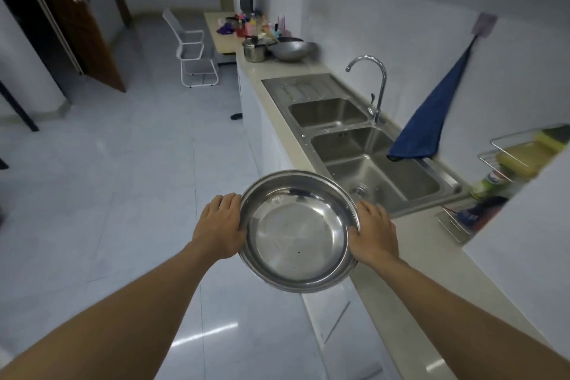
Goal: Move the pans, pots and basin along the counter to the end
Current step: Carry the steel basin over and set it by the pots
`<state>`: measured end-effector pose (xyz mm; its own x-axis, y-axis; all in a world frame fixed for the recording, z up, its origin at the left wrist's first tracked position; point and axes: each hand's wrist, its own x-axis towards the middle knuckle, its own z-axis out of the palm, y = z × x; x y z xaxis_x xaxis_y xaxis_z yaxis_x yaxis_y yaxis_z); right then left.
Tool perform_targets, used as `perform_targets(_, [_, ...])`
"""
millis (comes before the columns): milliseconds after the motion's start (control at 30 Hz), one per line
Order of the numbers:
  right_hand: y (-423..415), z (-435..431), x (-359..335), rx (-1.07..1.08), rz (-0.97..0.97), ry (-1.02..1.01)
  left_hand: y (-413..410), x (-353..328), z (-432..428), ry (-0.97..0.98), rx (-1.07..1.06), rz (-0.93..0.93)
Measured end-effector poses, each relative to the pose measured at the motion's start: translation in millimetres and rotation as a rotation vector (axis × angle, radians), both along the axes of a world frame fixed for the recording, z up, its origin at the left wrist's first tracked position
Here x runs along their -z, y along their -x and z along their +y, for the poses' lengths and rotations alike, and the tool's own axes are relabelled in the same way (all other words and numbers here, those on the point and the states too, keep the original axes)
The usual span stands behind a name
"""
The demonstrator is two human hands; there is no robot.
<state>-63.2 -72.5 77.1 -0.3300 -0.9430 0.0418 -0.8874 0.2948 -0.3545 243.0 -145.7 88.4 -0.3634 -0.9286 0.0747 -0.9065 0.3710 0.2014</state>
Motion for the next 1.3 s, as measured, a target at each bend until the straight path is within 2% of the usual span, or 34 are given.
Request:
perform_targets(433, [-67, -156, -16, 0.033, 0.011, 0.005, -66, -18, -173, -0.057, 0.042, -0.019])
perform_targets(933, [-41, -394, -7, 0.007, -0.066, 0.006, -43, -18, -400, -0.036, 0.001, -0.038])
perform_targets(1300, [-43, -527, 3, -0.028, -0.018, -0.036, -45, -5, -518, -0.039, -0.015, -0.017])
